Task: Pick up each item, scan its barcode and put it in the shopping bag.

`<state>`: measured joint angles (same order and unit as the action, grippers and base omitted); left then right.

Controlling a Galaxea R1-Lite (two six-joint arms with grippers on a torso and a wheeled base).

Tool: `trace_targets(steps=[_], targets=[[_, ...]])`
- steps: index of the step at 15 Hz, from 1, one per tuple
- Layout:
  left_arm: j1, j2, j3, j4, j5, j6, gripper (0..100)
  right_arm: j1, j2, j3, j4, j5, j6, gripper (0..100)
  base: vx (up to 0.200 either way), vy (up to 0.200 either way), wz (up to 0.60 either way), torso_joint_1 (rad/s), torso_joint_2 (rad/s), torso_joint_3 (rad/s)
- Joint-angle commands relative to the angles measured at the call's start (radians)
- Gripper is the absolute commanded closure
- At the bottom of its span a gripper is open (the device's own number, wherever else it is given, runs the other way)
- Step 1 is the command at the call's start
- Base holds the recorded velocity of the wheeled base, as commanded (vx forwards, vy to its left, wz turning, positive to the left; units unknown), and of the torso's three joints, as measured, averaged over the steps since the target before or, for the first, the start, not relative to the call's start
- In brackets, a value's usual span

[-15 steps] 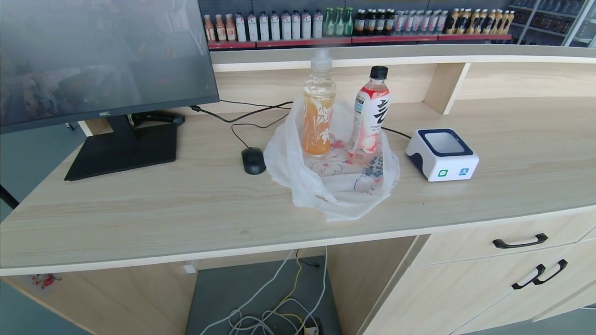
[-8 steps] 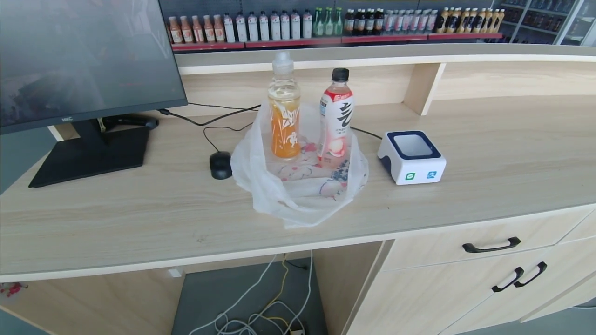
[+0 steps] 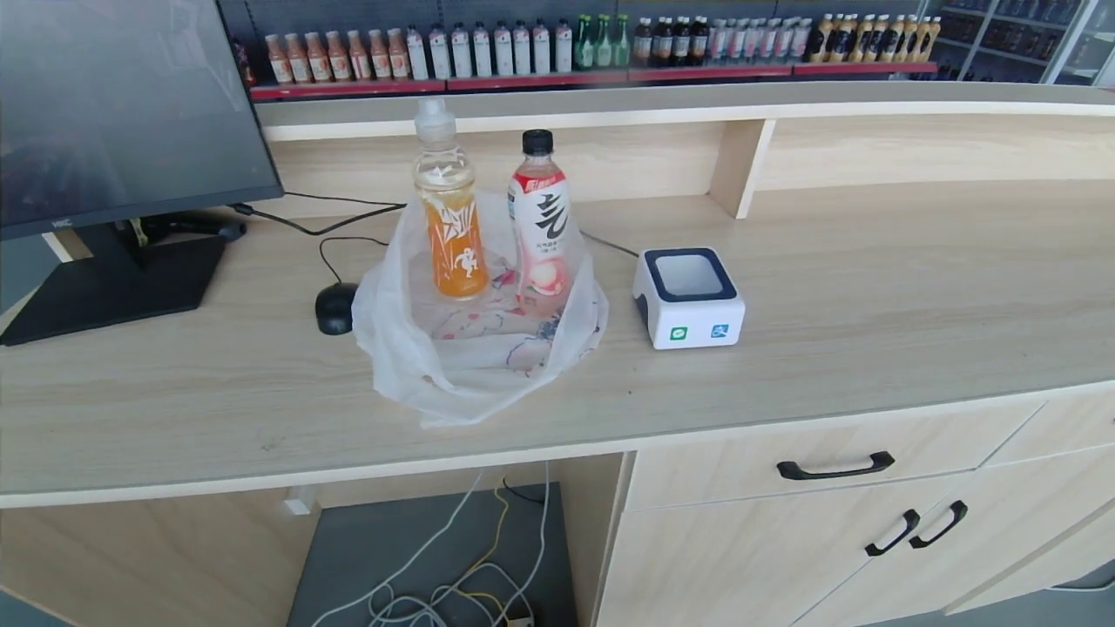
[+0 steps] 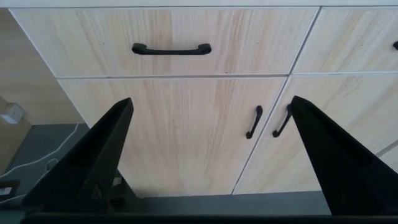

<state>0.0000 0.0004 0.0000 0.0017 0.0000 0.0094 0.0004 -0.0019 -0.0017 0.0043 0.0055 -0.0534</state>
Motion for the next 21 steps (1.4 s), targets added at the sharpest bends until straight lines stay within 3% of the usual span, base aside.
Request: trace_targets(steps=[1, 6, 18, 21], targets=[[0.000, 0.000, 0.000, 0.000, 0.000, 0.000, 0, 0.001, 0.002, 0.000, 0.000, 0.001, 0.000, 0, 0.000, -0.200, 0.00, 0.007, 0.02, 0.007], [0.000, 0.000, 0.000, 0.000, 0.000, -0.002, 0, 0.001, 0.002, 0.000, 0.000, 0.001, 0.000, 0, 0.000, -0.200, 0.00, 0.003, 0.00, 0.004], [0.002, 0.000, 0.000, 0.000, 0.000, -0.005, 0, 0.001, 0.002, 0.000, 0.000, 0.001, 0.001, 0, 0.000, 0.000, 0.00, 0.000, 0.00, 0.000], [0.002, 0.000, 0.000, 0.000, 0.000, -0.003, 0, 0.001, 0.002, 0.002, -0.001, 0.001, 0.001, 0, 0.000, -0.200, 0.00, 0.001, 0.00, 0.007]])
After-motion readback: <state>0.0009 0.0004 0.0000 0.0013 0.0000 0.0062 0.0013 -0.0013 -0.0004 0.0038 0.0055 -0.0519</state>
